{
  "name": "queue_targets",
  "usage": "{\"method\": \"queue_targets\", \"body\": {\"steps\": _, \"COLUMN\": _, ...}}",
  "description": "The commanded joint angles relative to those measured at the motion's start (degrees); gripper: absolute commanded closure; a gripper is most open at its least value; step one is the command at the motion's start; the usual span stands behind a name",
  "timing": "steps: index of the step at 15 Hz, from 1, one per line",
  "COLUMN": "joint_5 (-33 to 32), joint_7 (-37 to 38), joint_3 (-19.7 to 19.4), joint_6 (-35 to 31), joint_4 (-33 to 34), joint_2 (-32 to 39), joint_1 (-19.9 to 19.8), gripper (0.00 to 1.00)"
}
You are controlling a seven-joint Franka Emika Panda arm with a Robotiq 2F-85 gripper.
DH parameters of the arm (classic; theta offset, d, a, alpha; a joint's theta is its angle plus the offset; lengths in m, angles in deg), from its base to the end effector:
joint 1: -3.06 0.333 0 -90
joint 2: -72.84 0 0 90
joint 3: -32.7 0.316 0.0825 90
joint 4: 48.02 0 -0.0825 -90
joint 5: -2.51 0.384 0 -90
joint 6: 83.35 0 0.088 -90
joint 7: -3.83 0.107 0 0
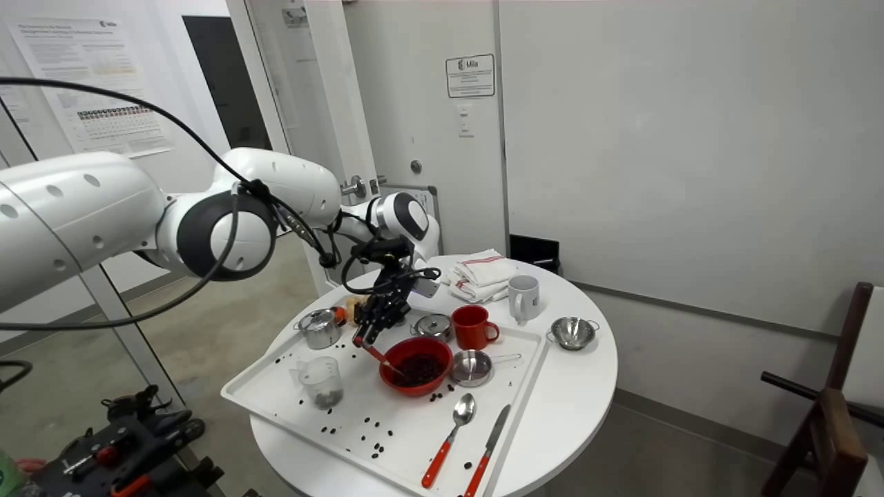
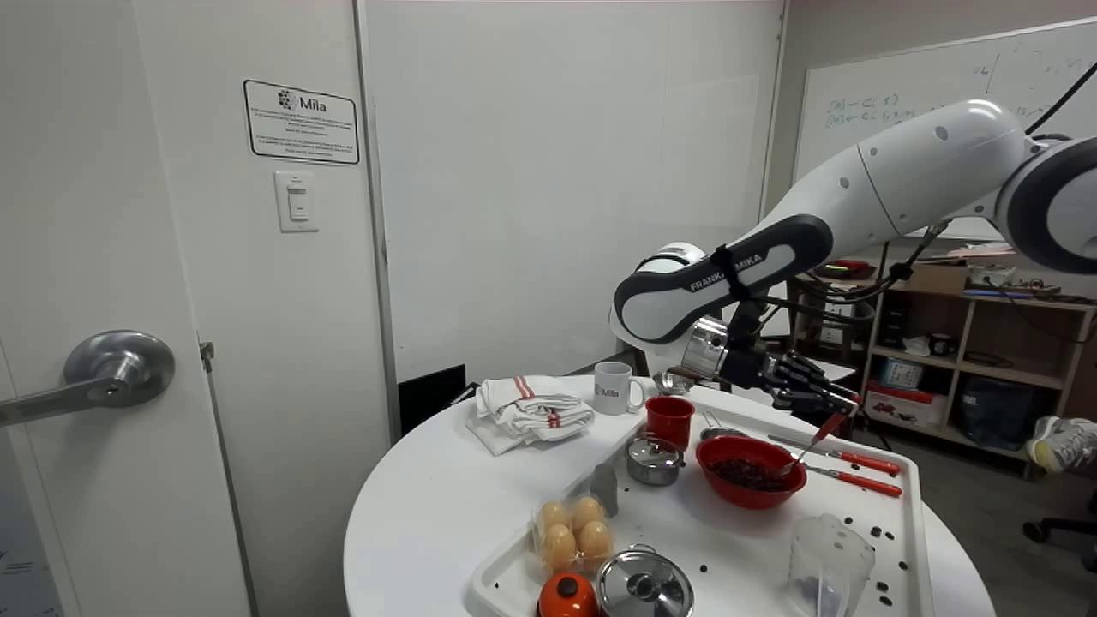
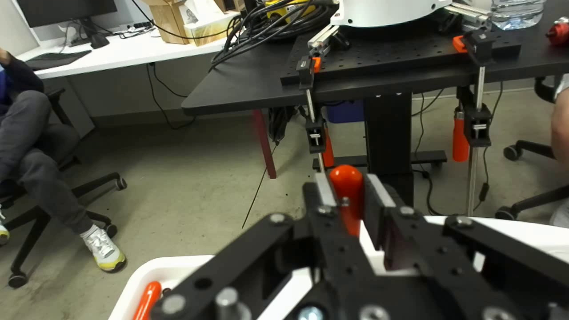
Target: Use the fork to mix the contents in the bowl
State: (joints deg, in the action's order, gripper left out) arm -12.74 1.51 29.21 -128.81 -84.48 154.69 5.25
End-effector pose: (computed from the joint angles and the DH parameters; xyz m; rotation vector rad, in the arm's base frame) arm 0.6290 -0.0332 0.0781 2.2786 -0.0249 -1.6885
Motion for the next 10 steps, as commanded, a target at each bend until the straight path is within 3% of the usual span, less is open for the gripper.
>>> {"method": "queue_targets", "body": {"steps": 1, "joint_5": -0.9, "joint_7": -0.2, "joint_3": -1.3, "joint_6": 1.1, "joint_4": 7.6, "joint_2": 4.2, "joint_1": 1.5, "gripper": 0.94}}
{"method": "queue_targets", "body": {"steps": 2, "joint_5": -0.5, "joint_7": 0.8, "joint_3": -1.5, "joint_6": 0.6, "joint_4": 8.8, "joint_2": 5.0, "joint_1": 1.7, "gripper": 0.93}}
{"method": "queue_targets", "body": {"steps": 5, "joint_5": -0.5, "joint_7": 1.4, "joint_3": -1.5, "joint_6": -2.5, "joint_4": 4.0, "joint_2": 2.4, "joint_1": 2.0, "gripper": 0.93}}
{"method": "queue_targets", "body": {"steps": 10, "joint_5": 0.8, "joint_7": 2.3, "joint_3": -1.3, "joint_6": -1.2, "joint_4": 2.7, "joint_2": 2.4, "joint_1": 0.6, "gripper": 0.93}}
